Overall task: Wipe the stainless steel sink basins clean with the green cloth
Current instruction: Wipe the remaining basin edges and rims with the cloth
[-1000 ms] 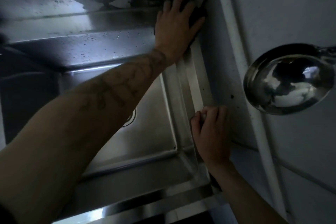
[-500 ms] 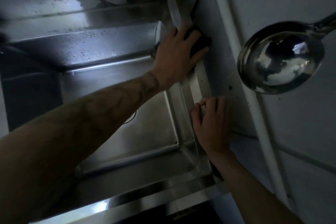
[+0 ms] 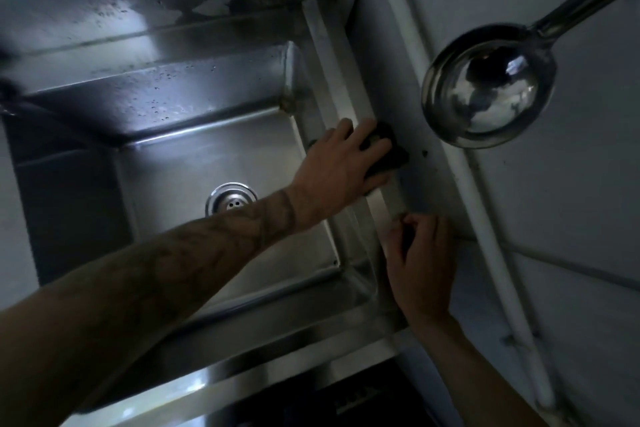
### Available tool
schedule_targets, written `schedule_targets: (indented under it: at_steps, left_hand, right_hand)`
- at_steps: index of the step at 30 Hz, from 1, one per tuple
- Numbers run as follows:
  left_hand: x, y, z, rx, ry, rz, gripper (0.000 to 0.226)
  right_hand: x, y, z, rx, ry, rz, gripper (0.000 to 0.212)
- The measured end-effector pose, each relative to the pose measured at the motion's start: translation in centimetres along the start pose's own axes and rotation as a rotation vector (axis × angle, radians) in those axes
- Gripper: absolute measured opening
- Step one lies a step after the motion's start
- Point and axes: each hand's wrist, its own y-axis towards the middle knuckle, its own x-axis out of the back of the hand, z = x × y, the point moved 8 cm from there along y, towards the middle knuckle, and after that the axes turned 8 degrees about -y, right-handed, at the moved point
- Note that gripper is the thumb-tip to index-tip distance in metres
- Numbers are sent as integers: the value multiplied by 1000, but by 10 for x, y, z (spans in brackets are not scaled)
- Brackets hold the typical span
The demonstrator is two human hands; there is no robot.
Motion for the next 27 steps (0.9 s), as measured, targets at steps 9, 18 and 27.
schedule_targets:
  at_steps: [9,18,27]
  left_hand:
    - [8,1,1,237,-26,-131,45]
    - [3,4,-4,275,21,-84,48]
    - [-32,-46,-73,-84,-4,88,42]
  right_hand:
    - [1,-12,-4,-39,9,-76,19]
    - [18,-48,-28,-103,-49,-172,16]
    - [18,-83,-33,-293,-42,-266,14]
